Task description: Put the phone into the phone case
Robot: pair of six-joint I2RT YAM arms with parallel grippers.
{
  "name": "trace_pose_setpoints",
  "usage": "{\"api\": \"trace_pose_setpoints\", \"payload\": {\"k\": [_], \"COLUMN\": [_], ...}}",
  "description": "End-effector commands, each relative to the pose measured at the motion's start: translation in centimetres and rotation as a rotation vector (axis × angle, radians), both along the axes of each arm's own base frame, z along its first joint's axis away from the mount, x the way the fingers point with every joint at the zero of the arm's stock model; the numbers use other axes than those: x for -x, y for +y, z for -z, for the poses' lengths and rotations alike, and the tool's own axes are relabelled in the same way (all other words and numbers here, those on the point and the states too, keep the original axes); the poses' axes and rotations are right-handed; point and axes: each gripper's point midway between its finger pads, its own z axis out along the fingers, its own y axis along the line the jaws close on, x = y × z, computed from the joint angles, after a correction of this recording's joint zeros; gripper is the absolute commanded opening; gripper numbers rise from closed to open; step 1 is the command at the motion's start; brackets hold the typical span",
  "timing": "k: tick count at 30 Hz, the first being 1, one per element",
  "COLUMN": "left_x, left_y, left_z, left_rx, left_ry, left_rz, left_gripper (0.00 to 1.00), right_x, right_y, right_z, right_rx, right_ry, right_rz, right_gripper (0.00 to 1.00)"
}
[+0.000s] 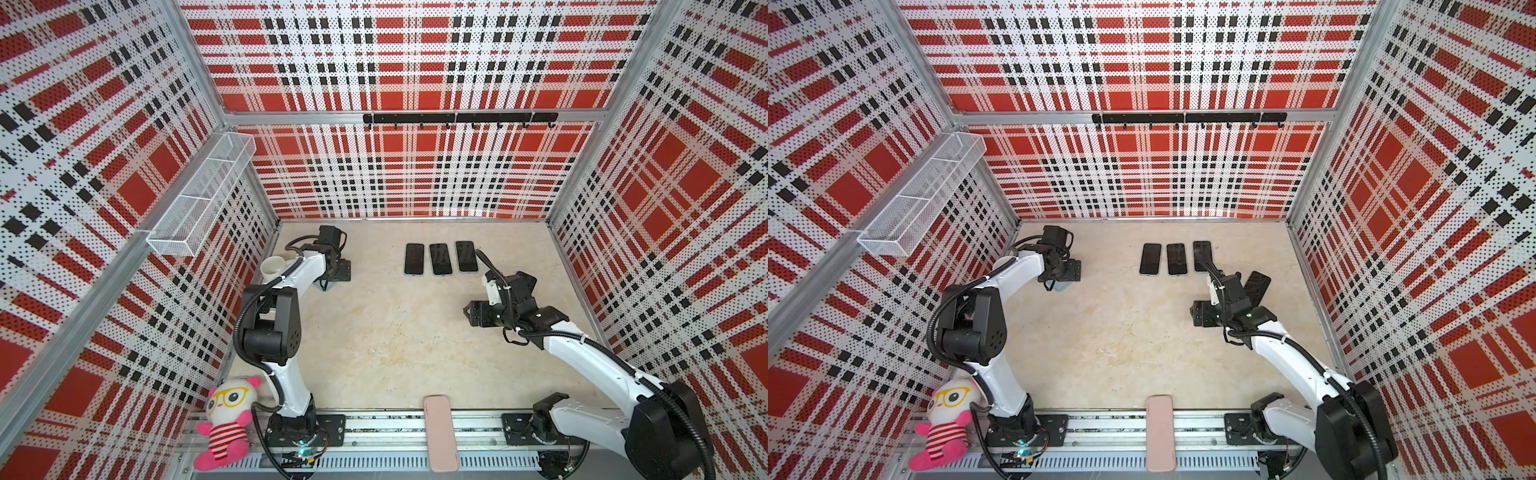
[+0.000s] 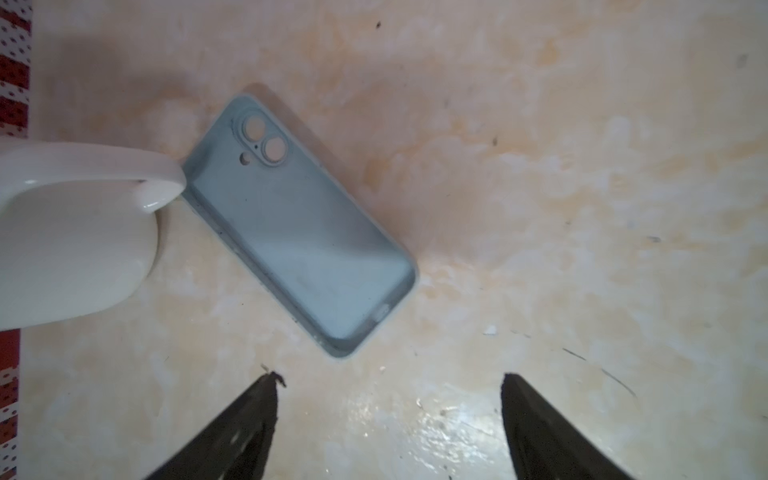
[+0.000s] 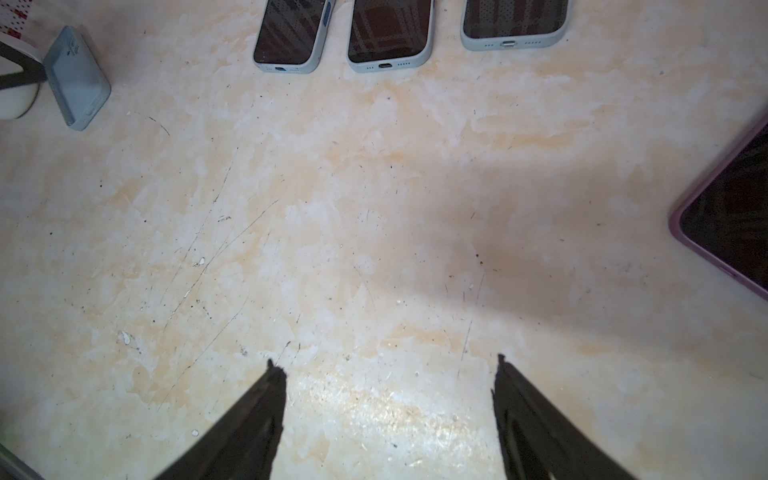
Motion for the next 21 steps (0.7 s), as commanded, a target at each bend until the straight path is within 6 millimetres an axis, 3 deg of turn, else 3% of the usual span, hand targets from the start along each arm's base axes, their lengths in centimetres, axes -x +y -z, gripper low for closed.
{"api": "trace_pose_setpoints", "payload": {"k": [1, 6, 11, 16, 19, 21], "left_x": [-1.0, -0.6, -0.2, -0.4, -0.1, 0.3], "left_y": [0.2, 0.0, 0.4, -0.1, -1.5, -2.6], "left_z": [0.7, 3.5, 4.7, 5.8, 5.8, 5.6], "left_rx": [-0.003, -0.011, -0.045, -0.057, -0.049, -0.056], "left_ry": [0.017, 0.085, 0.112, 0.140, 0.148, 0.146], "left_rz": [0.027, 0.036, 0.023, 0.046, 0.064, 0.087], "left_gripper": [0.82, 0.78, 0.69, 0.50, 0.36, 0.33], "right_x": [-0.2, 0.2, 0.2, 0.2, 0.2, 0.2], "right_y": [-0.2, -0.6, -0.7, -0.9, -1.3, -1.7], "right_z": [-1.1, -0.8, -1.1, -1.3, -1.2, -1.1], "right_rx": [-0.005, 0.009, 0.007, 0.011, 0.018, 0.014], "right_ry": [-0.047, -0.051, -0.069, -0.085, -0.089, -0.092], "right_rz": [-0.004, -0.007, -0.011, -0.013, -0.003, 0.008], "right_gripper": [0.81, 0.80, 0.80, 0.80, 0.80, 0.80]}}
